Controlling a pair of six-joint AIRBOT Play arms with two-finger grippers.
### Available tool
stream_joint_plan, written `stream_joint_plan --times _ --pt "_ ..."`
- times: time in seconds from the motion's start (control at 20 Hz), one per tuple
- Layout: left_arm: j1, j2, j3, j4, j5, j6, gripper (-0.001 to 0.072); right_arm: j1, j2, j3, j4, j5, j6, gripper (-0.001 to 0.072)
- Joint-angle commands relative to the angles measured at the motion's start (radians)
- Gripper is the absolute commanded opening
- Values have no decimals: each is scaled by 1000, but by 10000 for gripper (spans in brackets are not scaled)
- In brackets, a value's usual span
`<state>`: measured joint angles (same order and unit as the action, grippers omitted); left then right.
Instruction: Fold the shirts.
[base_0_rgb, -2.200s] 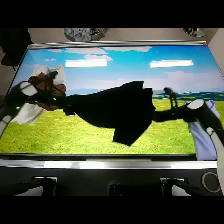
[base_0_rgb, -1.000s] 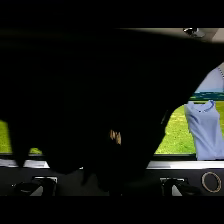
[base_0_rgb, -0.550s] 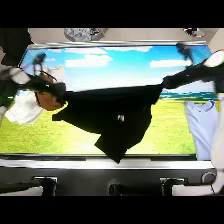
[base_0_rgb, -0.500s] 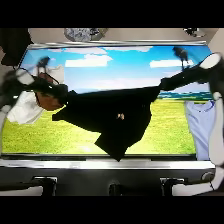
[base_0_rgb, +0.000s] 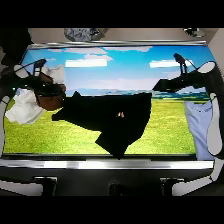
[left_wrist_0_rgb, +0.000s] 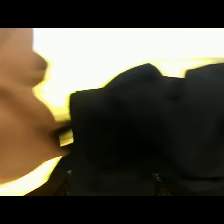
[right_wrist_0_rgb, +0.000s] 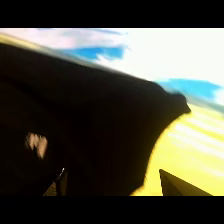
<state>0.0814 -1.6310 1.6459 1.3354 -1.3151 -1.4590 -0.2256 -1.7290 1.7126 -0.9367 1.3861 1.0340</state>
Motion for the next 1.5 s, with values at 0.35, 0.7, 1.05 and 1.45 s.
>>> stream_joint_plan --times 0.35,0.7,1.05,1.45 --pt "149 4 -386 15 27 31 444 64 32 -195 -250 200 -34 617" --pt "142 2 -394 -88 105 42 151 133 33 -294 -253 150 -26 635" --pt "142 41 -393 -87 104 69 27 133 34 -472 -30 8 -54 636" --pt "142 105 -394 -139 93 69 27 270 32 -560 -71 -8 -31 584"
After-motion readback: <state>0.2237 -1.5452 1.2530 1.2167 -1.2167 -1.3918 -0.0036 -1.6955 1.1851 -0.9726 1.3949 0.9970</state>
